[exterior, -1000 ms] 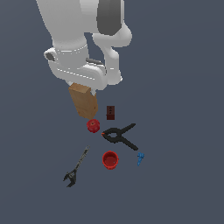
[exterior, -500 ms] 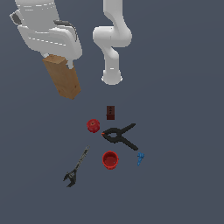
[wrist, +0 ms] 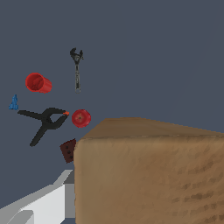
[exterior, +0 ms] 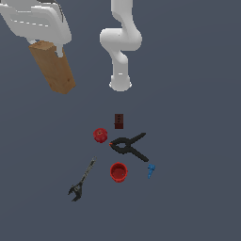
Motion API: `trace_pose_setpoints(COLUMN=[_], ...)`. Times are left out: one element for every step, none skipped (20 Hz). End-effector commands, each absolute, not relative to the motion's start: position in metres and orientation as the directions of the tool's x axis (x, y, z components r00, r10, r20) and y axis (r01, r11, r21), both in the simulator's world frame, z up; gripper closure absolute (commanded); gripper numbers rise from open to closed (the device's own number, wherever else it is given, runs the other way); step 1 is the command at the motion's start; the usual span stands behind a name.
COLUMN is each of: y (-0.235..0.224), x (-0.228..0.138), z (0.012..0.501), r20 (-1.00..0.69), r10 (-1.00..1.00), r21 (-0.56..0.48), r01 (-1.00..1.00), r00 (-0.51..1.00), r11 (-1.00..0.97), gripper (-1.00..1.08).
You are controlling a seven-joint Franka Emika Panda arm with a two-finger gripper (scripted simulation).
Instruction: Pick up a designated object from a clutter of objects.
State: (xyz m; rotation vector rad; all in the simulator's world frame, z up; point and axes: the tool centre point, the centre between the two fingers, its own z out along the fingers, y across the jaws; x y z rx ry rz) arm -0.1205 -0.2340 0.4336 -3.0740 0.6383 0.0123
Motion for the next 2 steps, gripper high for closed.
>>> trace_pose_setpoints(y=[-0.2377,-0.2379], x=[-0.1214,-0.1215], z=[0.4404,0.4405], r20=[0.0,0.0], r10=[-0.397,-0.397], r21=[0.0,0.0], r01=[-0.397,-0.397], r00=[0.918,0.918], r11=[-0.918,-0.918], gripper=[1.08,1.08])
